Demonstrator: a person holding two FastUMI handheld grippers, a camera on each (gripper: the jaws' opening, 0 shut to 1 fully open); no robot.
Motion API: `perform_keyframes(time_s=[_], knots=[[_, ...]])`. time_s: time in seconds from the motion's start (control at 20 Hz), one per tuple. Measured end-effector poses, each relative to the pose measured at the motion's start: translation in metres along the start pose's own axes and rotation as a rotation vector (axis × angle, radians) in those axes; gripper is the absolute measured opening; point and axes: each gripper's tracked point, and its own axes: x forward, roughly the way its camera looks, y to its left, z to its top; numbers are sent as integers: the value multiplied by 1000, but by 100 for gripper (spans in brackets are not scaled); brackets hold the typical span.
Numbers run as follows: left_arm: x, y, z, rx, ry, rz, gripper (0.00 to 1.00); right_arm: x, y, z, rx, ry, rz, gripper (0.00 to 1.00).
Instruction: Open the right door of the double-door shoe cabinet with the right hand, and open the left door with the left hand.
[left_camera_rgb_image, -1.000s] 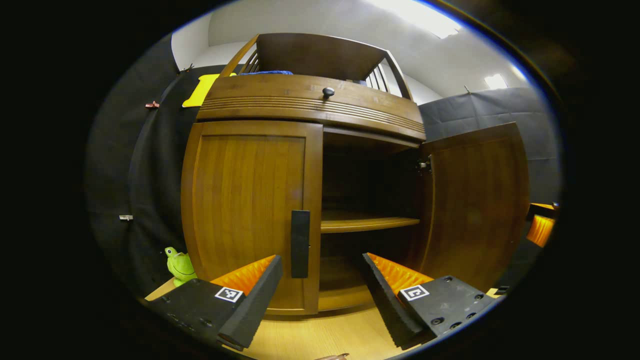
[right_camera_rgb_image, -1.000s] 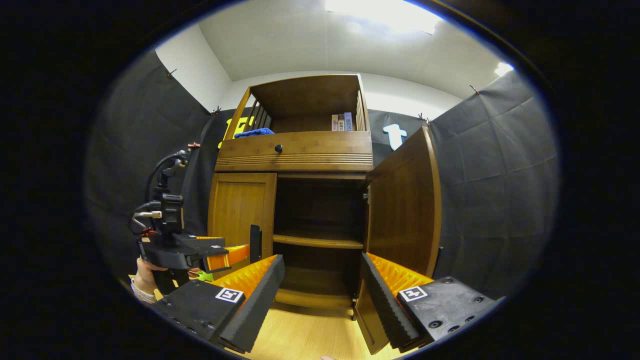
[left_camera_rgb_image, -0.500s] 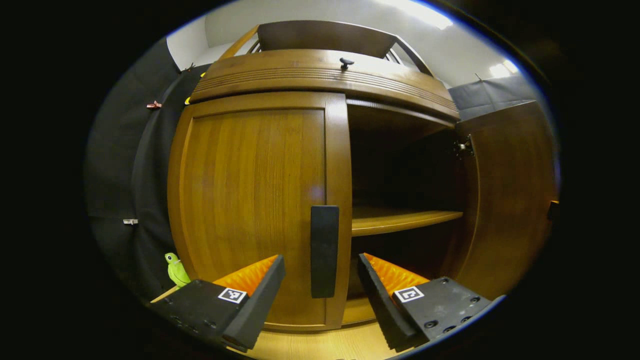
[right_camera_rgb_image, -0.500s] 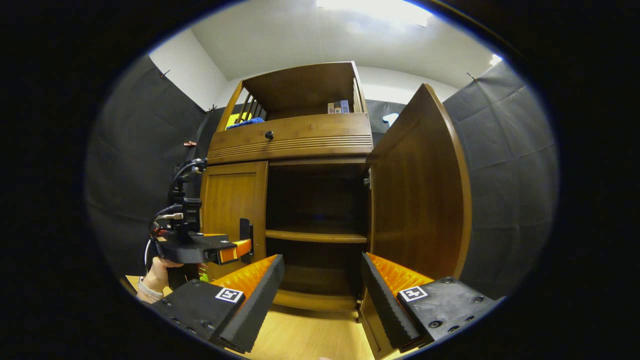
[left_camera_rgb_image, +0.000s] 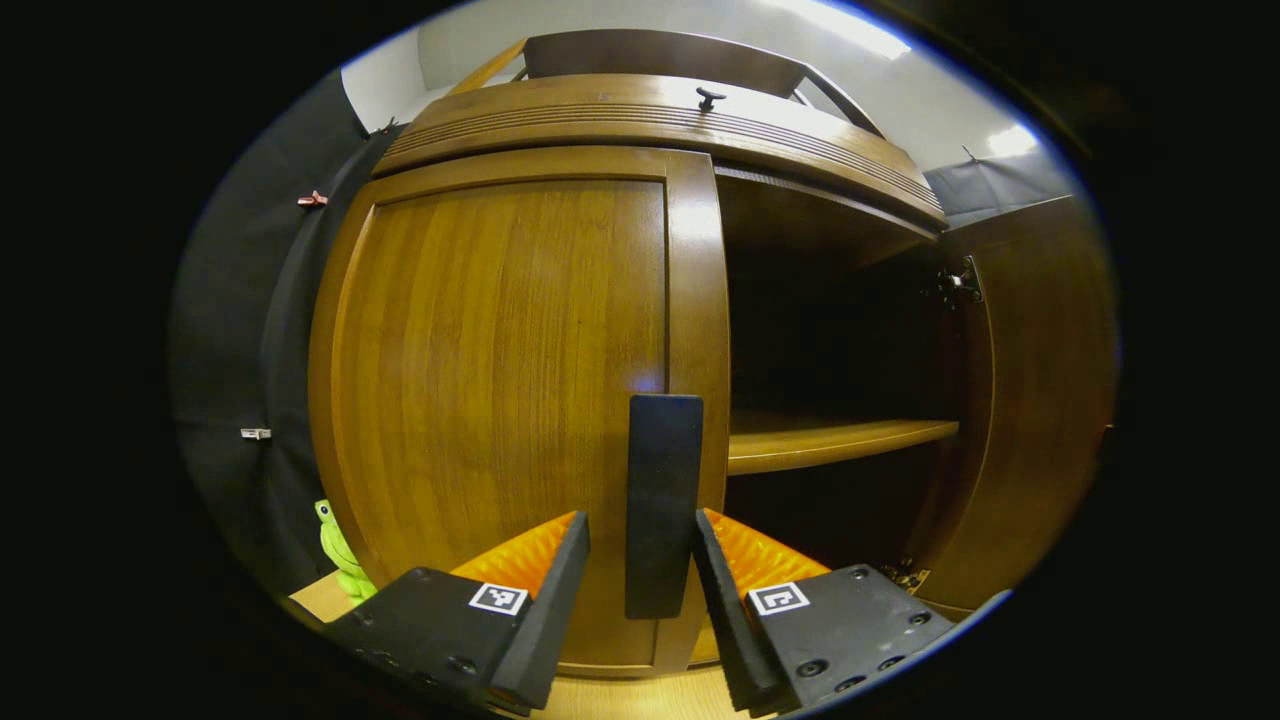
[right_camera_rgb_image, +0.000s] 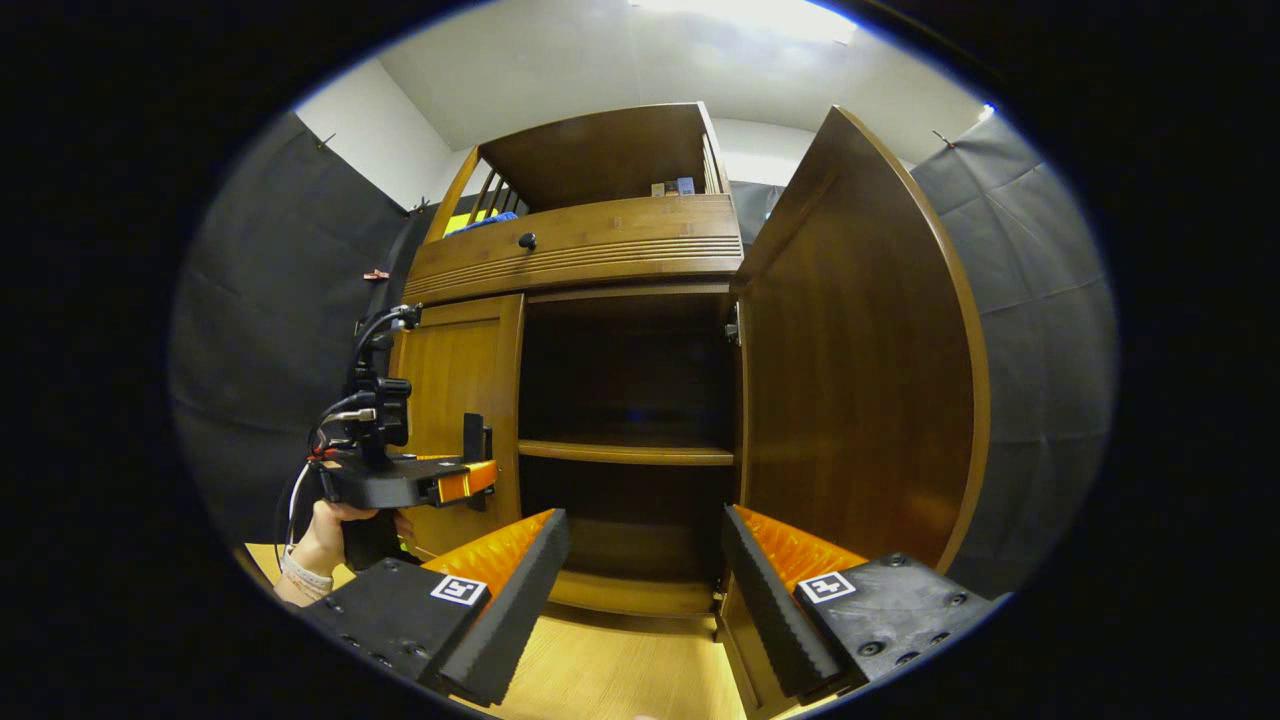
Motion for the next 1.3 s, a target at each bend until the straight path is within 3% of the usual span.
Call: perform_keyframes(time_s=[0.25, 0.35, 0.4, 1.0, 1.3], knots=[[4, -9, -2, -16, 4, -28, 51, 1, -2, -2, -4, 6, -12, 96], [3, -8, -3, 20, -8, -21, 36, 1, -3, -2, -7, 18, -18, 97], [2, -8, -2, 23, -8, -21, 34, 0, -3, -2, -8, 22, -20, 96], [-56, -1, -3, -46, 53, -119, 28, -4, -4, 12, -17, 4, -69, 99], [-105, 16, -1, -38, 60, -131, 30, -14, 11, 19, -22, -3, -34, 99]])
